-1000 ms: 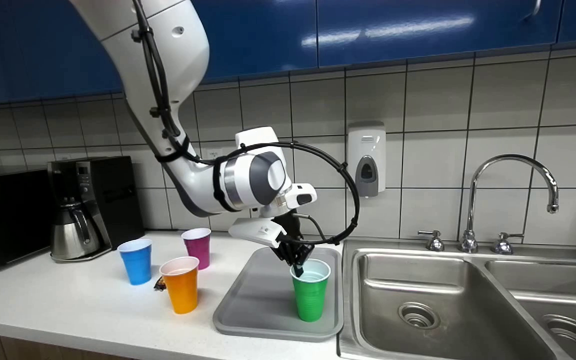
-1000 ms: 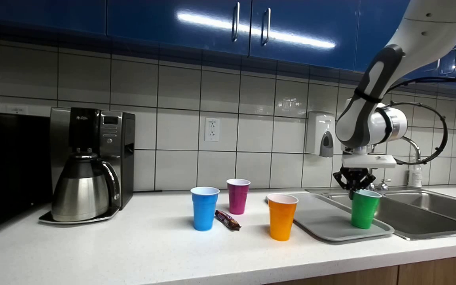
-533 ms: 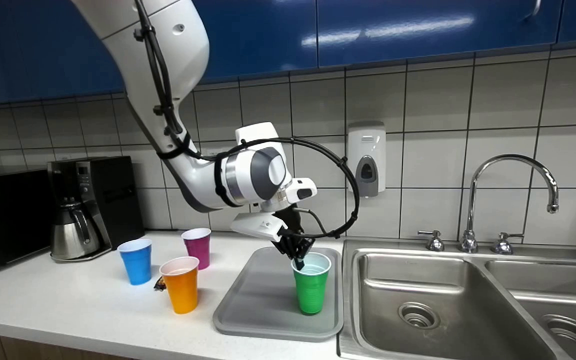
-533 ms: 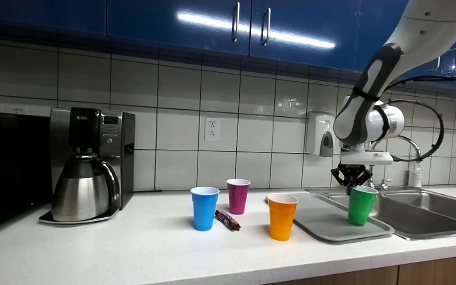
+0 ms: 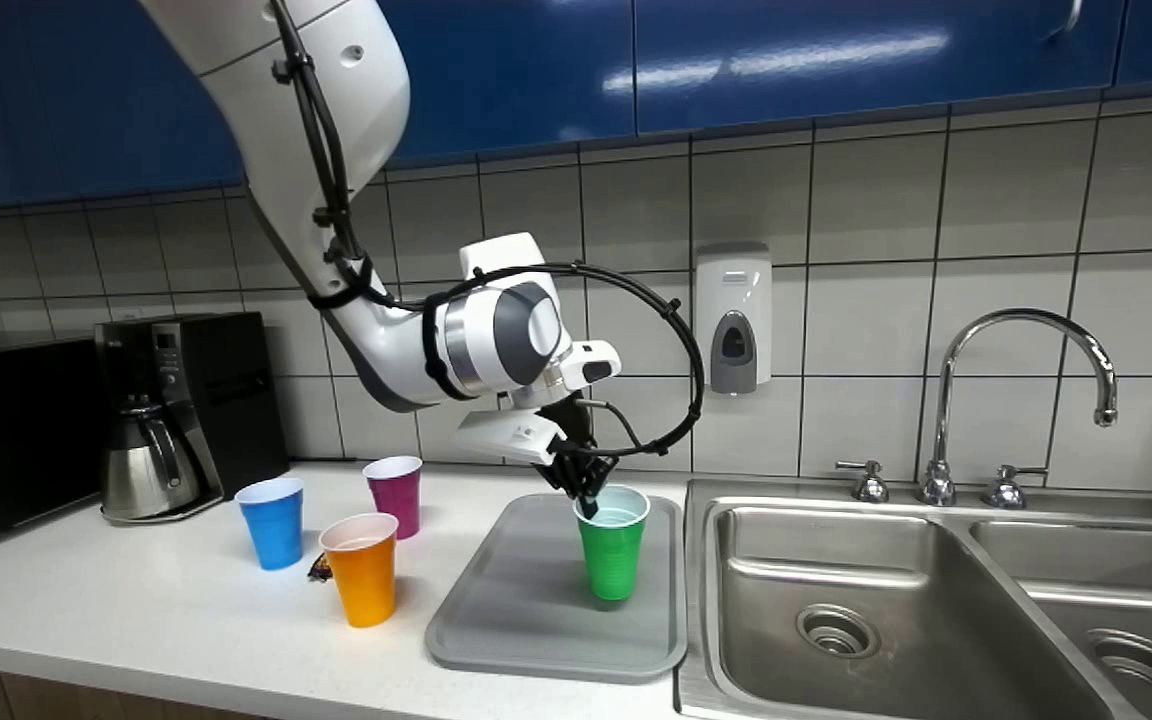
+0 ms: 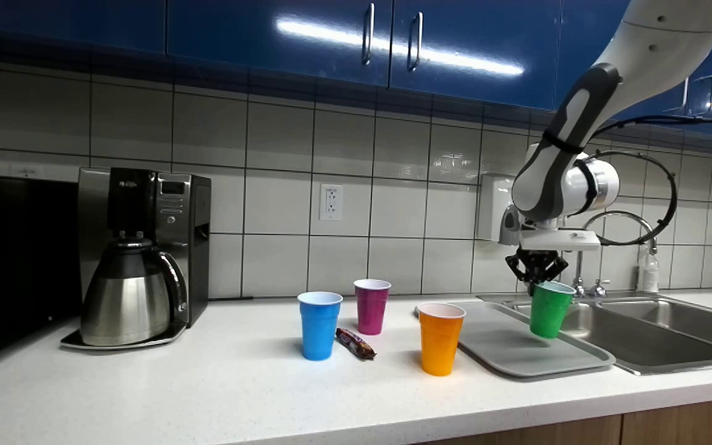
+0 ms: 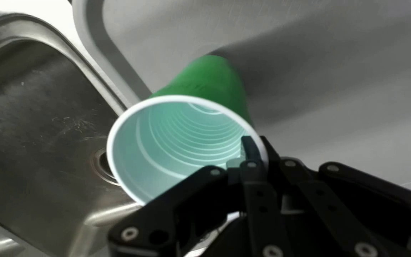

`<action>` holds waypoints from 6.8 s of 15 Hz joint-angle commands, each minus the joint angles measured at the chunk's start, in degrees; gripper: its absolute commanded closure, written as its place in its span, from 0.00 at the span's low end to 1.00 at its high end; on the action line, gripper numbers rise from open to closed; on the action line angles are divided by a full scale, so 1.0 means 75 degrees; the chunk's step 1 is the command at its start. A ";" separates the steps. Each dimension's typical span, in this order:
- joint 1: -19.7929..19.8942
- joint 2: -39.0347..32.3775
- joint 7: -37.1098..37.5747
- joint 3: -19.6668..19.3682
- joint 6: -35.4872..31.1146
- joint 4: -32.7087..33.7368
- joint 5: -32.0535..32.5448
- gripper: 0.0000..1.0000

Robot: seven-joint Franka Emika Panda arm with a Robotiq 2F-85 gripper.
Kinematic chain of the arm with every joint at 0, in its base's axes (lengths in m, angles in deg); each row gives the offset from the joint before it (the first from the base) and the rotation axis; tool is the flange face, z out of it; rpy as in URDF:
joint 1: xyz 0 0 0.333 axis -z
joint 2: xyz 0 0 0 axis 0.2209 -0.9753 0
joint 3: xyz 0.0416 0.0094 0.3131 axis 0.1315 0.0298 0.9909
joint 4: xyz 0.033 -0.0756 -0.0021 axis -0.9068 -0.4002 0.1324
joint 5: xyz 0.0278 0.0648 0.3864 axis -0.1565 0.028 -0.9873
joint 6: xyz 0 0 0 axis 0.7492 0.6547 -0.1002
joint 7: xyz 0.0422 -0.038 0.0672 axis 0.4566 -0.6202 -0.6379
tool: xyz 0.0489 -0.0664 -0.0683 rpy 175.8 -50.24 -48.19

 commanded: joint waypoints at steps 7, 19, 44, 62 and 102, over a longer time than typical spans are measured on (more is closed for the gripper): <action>0.0016 -0.0495 -0.0561 0.0491 0.0014 0.0743 -0.0735 0.99; -0.0054 -0.1436 -0.1245 0.0833 0.0064 0.1877 -0.1428 0.99; -0.0602 -0.1879 -0.1443 0.1327 -0.0017 0.3019 -0.1433 0.99; -0.0611 -0.2552 -0.2125 0.2111 0.0167 0.3904 -0.2020 0.99; -0.0963 -0.3512 -0.2515 0.2278 0.2724 0.5580 -0.2110 0.99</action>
